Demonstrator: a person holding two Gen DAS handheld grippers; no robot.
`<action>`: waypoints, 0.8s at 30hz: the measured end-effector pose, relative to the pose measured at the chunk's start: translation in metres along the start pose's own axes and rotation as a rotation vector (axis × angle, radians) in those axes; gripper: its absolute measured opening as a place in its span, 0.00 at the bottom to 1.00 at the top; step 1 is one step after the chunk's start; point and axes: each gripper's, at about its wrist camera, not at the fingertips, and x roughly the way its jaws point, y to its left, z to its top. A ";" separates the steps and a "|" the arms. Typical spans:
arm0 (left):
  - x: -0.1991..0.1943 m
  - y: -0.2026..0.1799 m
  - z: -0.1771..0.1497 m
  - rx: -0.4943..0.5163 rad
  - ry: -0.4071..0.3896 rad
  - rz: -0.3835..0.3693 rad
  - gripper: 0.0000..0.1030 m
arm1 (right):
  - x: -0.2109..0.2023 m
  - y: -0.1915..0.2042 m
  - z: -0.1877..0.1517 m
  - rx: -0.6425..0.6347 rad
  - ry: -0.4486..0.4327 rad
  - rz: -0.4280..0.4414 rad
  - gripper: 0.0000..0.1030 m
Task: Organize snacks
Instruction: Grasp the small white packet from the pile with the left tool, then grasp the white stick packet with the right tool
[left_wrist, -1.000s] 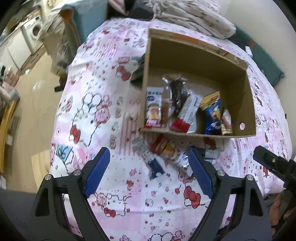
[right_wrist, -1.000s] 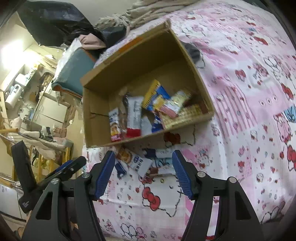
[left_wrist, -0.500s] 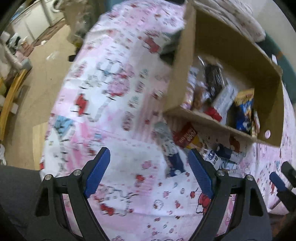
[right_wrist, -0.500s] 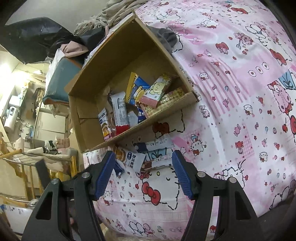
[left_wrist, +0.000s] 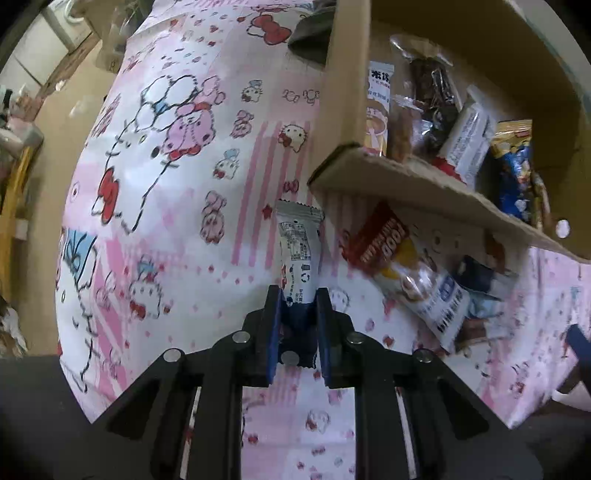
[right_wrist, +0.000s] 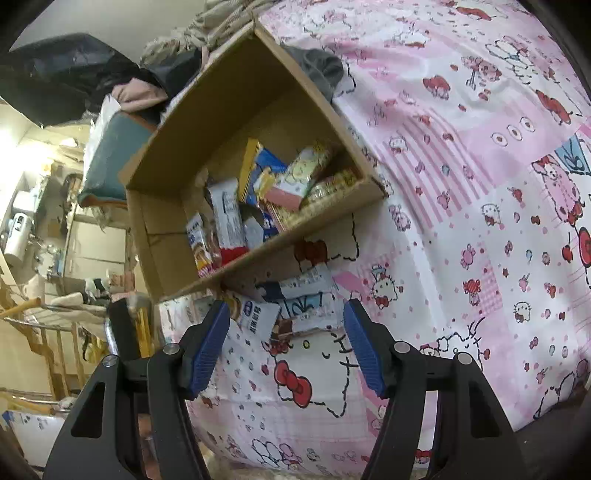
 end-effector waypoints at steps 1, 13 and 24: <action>-0.005 0.000 -0.002 0.006 -0.009 0.002 0.14 | 0.004 0.000 0.000 -0.004 0.018 -0.005 0.65; -0.075 -0.006 -0.040 0.076 -0.056 -0.138 0.14 | 0.072 -0.011 -0.012 0.089 0.239 -0.043 0.52; -0.068 -0.009 -0.038 0.082 -0.053 -0.145 0.14 | 0.102 -0.009 -0.013 0.072 0.220 -0.187 0.34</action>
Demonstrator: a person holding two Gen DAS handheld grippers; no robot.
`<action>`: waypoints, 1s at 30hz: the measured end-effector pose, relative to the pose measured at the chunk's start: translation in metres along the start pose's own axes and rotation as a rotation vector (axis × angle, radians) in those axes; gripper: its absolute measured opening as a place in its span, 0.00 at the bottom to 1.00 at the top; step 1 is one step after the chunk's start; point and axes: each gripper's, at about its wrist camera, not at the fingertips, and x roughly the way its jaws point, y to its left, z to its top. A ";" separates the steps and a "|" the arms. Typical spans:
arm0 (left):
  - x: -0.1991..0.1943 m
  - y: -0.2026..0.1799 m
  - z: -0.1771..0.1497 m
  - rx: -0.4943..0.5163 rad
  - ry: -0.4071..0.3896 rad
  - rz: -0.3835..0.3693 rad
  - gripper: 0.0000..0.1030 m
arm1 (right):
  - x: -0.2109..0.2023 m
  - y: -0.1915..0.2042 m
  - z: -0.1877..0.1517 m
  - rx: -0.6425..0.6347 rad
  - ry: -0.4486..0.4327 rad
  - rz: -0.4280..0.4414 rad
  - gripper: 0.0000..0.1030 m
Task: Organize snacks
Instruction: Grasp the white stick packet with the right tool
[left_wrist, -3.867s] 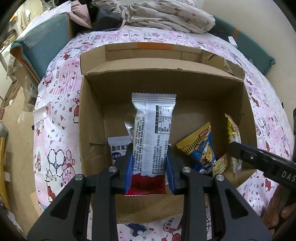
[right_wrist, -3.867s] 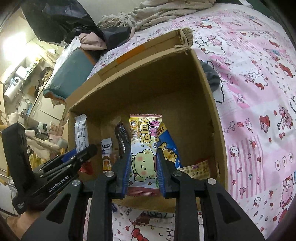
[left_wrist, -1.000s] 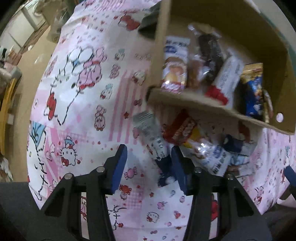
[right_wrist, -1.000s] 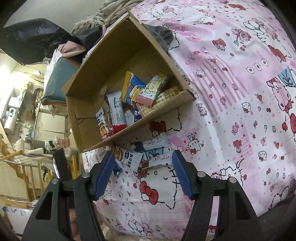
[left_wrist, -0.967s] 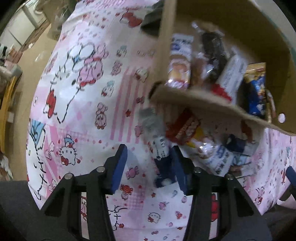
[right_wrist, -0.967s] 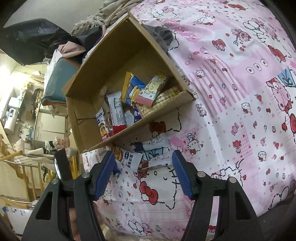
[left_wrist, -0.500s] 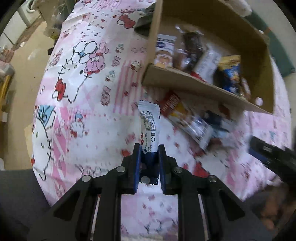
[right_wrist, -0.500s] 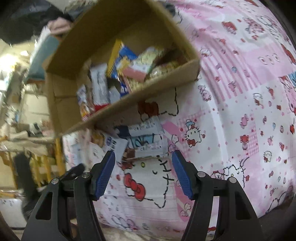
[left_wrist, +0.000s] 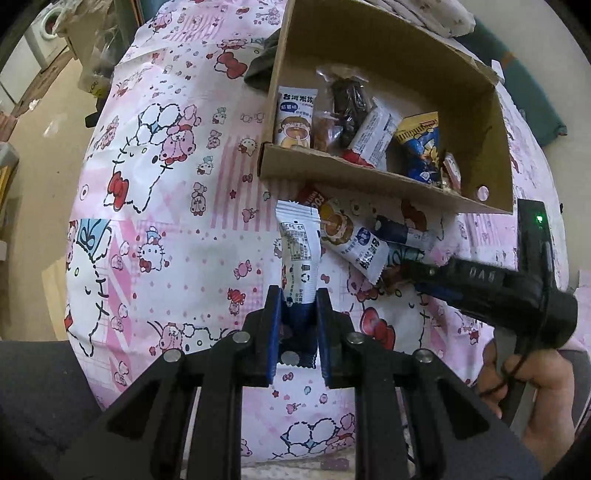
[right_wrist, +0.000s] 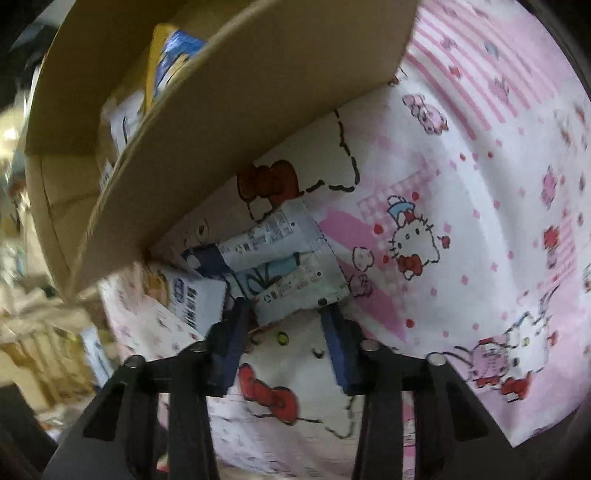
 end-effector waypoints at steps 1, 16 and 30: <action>0.004 0.000 0.000 -0.001 0.006 0.000 0.14 | 0.000 0.002 -0.001 -0.029 -0.004 -0.011 0.33; 0.015 0.005 0.002 -0.010 0.022 0.056 0.14 | -0.043 -0.004 -0.033 -0.104 -0.073 0.114 0.05; 0.005 0.019 -0.005 -0.040 -0.009 0.079 0.14 | -0.064 -0.017 -0.049 -0.053 -0.112 0.191 0.08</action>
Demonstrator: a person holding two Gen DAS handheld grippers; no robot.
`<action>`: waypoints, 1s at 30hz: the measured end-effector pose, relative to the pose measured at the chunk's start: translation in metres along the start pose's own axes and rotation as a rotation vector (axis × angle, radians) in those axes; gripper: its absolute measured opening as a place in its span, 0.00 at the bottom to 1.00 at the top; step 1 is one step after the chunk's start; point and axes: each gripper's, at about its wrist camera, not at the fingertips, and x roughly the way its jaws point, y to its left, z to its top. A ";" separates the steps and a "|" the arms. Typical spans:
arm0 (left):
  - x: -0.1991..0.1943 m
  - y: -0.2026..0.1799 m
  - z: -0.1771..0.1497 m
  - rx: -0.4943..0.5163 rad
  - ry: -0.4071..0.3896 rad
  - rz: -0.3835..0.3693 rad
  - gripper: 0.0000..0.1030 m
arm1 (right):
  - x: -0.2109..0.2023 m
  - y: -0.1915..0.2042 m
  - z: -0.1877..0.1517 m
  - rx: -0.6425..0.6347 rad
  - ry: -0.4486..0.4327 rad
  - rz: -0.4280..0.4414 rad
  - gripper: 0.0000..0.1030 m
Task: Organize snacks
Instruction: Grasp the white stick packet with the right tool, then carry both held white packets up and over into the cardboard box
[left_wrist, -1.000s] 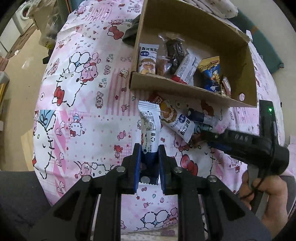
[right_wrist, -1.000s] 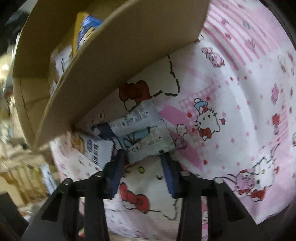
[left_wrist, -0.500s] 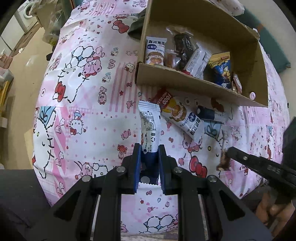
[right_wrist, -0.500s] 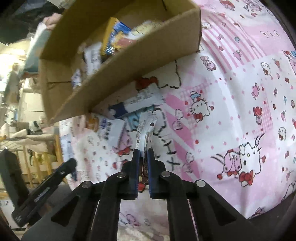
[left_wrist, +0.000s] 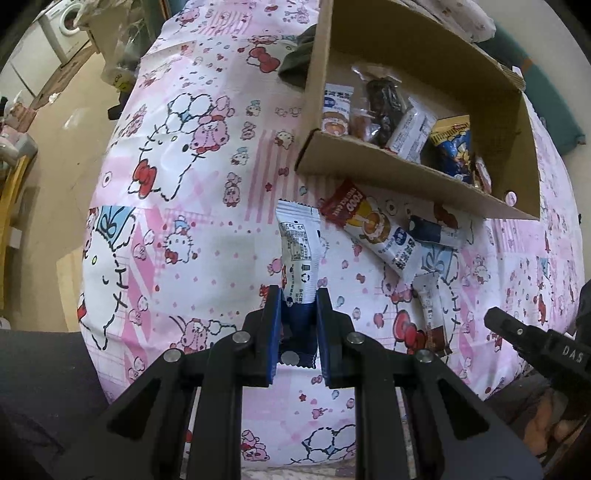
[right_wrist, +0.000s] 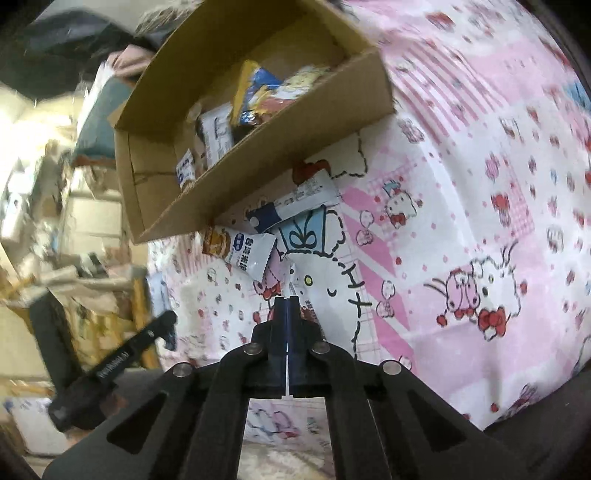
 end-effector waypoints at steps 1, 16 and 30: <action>0.000 0.002 0.000 -0.007 0.001 -0.002 0.14 | 0.000 -0.005 0.001 0.039 0.001 0.000 0.10; -0.001 -0.003 0.002 -0.004 0.004 -0.017 0.14 | 0.075 0.054 -0.008 -0.330 0.123 -0.319 0.17; -0.006 -0.013 0.002 0.052 -0.033 0.003 0.14 | -0.008 0.050 -0.018 -0.246 -0.007 -0.091 0.18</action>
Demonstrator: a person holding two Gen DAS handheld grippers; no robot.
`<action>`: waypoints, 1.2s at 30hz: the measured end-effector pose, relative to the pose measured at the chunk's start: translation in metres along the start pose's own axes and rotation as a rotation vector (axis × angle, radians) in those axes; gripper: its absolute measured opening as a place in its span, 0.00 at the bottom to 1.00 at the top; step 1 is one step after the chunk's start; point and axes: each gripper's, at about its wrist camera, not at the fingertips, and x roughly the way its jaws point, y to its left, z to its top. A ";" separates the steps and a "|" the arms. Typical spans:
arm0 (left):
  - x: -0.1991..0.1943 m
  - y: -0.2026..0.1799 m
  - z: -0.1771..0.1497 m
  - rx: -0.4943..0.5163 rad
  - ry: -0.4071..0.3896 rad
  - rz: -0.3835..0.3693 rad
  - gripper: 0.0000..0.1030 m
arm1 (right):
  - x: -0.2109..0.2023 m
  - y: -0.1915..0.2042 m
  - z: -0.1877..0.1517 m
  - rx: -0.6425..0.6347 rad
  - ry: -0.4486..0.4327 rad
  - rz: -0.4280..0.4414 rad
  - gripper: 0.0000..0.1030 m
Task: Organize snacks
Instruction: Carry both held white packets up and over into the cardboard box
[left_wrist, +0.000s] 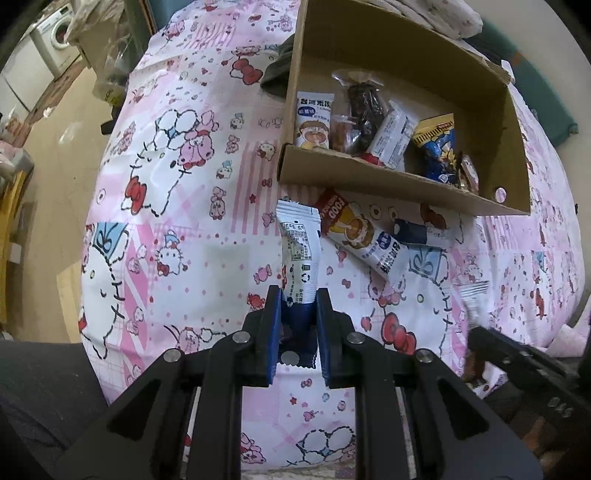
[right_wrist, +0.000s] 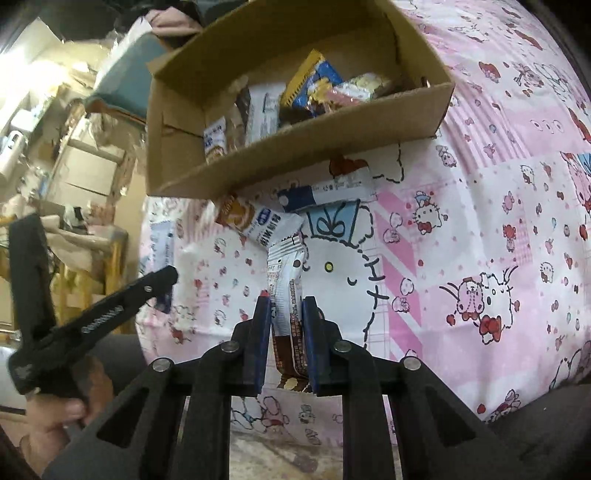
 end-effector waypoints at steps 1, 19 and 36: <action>0.000 0.002 0.000 -0.003 -0.003 0.007 0.14 | -0.004 0.000 0.001 0.005 -0.012 0.013 0.18; -0.062 0.009 0.029 -0.048 -0.183 -0.011 0.14 | -0.068 0.012 0.037 -0.020 -0.259 0.161 0.18; -0.077 -0.034 0.103 0.123 -0.311 0.013 0.14 | -0.084 -0.019 0.102 0.018 -0.385 0.124 0.18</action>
